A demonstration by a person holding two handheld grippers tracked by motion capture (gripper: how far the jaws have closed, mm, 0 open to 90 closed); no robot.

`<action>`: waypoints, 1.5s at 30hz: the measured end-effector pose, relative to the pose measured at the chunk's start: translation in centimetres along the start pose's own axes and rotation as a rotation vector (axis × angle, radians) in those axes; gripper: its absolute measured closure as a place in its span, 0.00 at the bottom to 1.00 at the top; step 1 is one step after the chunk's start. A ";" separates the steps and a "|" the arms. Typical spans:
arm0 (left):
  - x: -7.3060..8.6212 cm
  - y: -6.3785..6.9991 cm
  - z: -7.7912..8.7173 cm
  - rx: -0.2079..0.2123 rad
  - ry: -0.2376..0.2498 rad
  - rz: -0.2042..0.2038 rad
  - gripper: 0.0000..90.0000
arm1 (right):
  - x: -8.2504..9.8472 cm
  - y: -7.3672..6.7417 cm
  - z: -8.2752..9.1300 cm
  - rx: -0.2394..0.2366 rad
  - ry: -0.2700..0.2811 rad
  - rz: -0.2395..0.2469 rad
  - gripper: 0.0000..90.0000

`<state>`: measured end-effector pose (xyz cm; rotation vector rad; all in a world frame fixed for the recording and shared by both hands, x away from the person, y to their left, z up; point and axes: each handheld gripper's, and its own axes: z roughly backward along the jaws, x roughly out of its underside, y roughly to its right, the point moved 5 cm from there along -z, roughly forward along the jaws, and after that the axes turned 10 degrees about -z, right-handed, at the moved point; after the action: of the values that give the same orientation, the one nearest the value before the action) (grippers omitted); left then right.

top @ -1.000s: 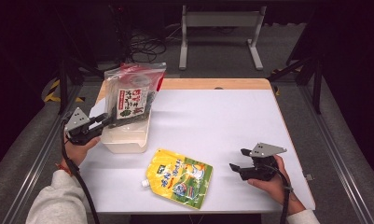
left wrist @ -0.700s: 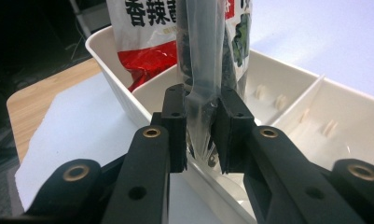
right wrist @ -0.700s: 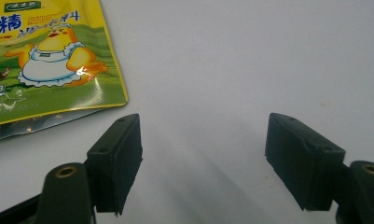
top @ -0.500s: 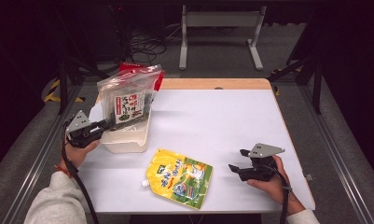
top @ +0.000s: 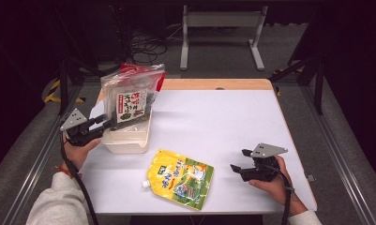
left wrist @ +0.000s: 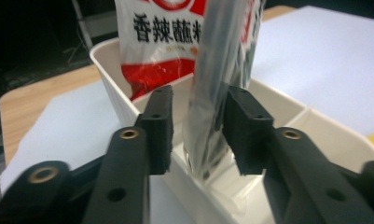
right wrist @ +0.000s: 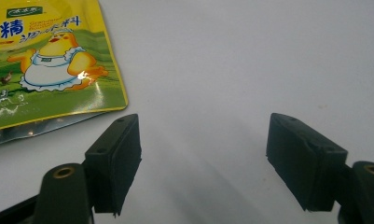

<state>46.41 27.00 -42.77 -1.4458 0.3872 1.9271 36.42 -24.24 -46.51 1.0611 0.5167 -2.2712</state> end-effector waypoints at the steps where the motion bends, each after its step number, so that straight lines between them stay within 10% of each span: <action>1: -0.3 0.1 -0.1 -0.006 0.003 -0.008 0.60 | 0.0 0.0 0.0 -0.001 0.001 -0.001 0.29; 5: -1.1 0.4 -1.1 -0.027 0.003 -0.031 0.53 | 0.1 0.1 0.0 0.000 0.001 -0.009 0.29; 10: -1.4 0.8 -2.0 0.014 -0.035 -0.051 0.72 | 0.2 0.1 0.0 -0.001 -0.004 -0.015 0.29; 23: 0.1 0.4 -1.4 0.043 -0.079 -0.047 0.77 | 0.4 -0.1 -0.3 -0.008 -0.023 -0.005 0.29; 45: -0.5 0.9 -0.7 -0.009 -0.046 -0.022 0.61 | 0.3 -0.1 -0.4 -0.012 -0.023 0.002 0.28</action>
<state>46.38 25.81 -42.66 -1.4034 0.3398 1.9431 36.41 -24.02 -46.96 1.0278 0.5189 -2.2732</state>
